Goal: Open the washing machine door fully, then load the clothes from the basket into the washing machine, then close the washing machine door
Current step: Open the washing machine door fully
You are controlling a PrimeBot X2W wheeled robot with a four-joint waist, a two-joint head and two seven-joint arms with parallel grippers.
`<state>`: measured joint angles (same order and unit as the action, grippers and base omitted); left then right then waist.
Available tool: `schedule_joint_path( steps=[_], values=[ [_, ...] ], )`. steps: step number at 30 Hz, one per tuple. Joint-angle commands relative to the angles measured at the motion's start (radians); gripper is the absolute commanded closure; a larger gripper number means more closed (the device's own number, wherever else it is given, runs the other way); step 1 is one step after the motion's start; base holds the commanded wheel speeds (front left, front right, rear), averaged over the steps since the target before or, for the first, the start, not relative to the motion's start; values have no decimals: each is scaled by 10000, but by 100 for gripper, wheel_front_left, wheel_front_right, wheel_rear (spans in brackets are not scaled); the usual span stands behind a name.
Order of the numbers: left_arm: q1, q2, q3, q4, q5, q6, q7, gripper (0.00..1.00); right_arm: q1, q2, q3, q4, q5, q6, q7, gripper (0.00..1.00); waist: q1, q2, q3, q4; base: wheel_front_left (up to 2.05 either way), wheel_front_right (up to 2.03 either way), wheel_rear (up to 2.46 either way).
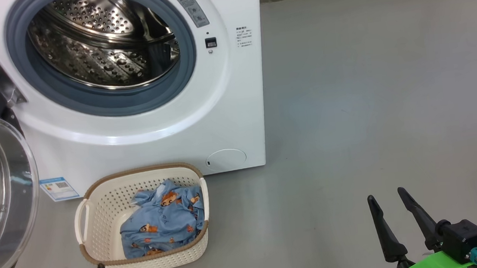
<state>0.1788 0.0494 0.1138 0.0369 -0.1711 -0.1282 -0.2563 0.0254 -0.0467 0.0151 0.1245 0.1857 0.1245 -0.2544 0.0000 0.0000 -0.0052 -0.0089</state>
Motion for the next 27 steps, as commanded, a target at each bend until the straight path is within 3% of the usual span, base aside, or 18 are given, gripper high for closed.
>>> schedule_joint_path(
  steps=[1,27],
  values=[
    [-138,153,382,-322,115,-25,-55,0,-144,-35,157,-294,-75,62,-74,0,0,0,5,54,0,0,0],
    [-312,54,446,-348,215,-25,-55,0,-239,-35,-31,-237,-143,62,-74,0,0,0,88,217,0,0,0]
  ],
)
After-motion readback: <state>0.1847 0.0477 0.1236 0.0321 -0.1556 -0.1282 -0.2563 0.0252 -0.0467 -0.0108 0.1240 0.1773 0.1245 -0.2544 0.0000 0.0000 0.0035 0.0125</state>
